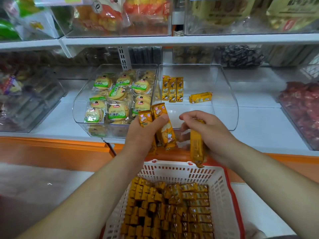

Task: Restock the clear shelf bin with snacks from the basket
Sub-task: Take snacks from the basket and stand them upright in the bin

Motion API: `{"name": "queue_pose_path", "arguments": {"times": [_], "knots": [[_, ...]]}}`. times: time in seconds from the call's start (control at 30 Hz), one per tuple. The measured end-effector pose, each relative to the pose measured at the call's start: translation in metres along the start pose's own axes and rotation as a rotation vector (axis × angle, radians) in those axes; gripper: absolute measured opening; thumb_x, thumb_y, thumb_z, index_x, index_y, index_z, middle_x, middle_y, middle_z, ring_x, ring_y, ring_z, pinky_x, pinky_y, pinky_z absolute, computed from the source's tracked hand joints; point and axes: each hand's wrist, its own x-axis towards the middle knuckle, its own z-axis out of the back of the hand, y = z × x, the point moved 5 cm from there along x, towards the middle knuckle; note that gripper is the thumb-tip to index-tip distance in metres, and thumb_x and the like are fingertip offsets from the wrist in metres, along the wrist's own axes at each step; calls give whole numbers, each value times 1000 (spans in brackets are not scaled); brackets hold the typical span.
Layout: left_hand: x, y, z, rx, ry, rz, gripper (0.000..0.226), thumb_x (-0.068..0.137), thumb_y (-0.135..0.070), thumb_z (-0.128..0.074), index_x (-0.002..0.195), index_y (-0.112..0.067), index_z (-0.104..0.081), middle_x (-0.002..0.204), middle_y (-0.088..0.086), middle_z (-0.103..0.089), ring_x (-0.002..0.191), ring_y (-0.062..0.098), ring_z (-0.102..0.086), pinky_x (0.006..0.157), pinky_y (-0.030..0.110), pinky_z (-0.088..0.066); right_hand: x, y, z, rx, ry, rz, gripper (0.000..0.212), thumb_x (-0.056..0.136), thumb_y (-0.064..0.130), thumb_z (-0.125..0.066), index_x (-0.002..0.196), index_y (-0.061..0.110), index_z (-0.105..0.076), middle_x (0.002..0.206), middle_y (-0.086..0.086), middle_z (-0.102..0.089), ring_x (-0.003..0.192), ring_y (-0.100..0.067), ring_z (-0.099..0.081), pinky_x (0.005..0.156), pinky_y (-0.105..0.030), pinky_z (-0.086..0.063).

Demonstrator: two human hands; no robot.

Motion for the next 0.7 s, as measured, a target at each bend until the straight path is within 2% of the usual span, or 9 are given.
{"name": "queue_pose_path", "arguments": {"times": [0.07,0.13,0.2,0.27,0.33,0.37,0.47,0.57,0.7], "knots": [[-2,2,-2,30,16,-4,32,84,-37,-81,110,-22,-70,94,5,-81,83,26,-79,62,36,-63,0,2,4,19,-12,-10,16,97,23,-62,104,10,-67,69,-4,-61,57,-22,-62,51,-33,-52],[-5,3,-4,37,43,-2,40,84,-39,-81,117,-21,-67,100,6,-80,89,27,-78,71,42,-65,1,4,5,86,11,-38,15,98,20,-58,107,10,-65,68,-5,-58,56,-22,-58,55,-33,-50],[-8,3,-6,27,69,-5,42,84,-38,-81,119,-20,-66,102,6,-80,92,27,-78,76,46,-65,1,9,2,206,70,-83,21,95,9,-50,113,9,-61,73,-8,-58,62,-23,-59,64,-36,-51],[-9,2,-5,18,78,-4,39,84,-37,-81,117,-22,-67,100,5,-80,89,27,-79,73,43,-65,0,14,1,284,126,-95,35,88,-2,-39,116,9,-58,81,-12,-58,71,-27,-62,77,-43,-51],[-10,0,-1,12,80,-6,33,84,-35,-80,113,-22,-69,98,6,-81,88,28,-79,69,40,-65,0,19,4,265,120,-48,42,87,-10,-39,121,6,-57,90,-17,-59,85,-33,-67,90,-50,-52],[-10,0,1,15,80,-7,31,85,-35,-80,111,-22,-70,98,7,-81,88,28,-79,69,40,-64,-1,21,7,239,103,-19,42,89,-13,-43,124,6,-57,95,-19,-63,91,-35,-70,92,-49,-53],[-11,0,7,25,76,-5,24,84,-36,-80,105,-26,-72,96,6,-81,86,28,-79,67,39,-64,-2,25,14,203,66,30,42,91,-7,-56,131,8,-56,109,-22,-71,101,-35,-72,81,-38,-61],[-11,1,9,35,86,-4,25,83,-38,-80,104,-28,-72,95,4,-81,85,27,-79,65,38,-64,-4,25,20,184,49,39,45,89,-1,-62,133,11,-55,114,-17,-72,102,-35,-72,73,-39,-62],[-13,1,6,48,103,-13,31,81,-41,-80,107,-28,-70,97,3,-81,87,26,-79,73,41,-64,-7,22,20,115,47,-5,32,100,18,-54,131,19,-60,114,-12,-73,89,-30,-73,60,-36,-58]]}}
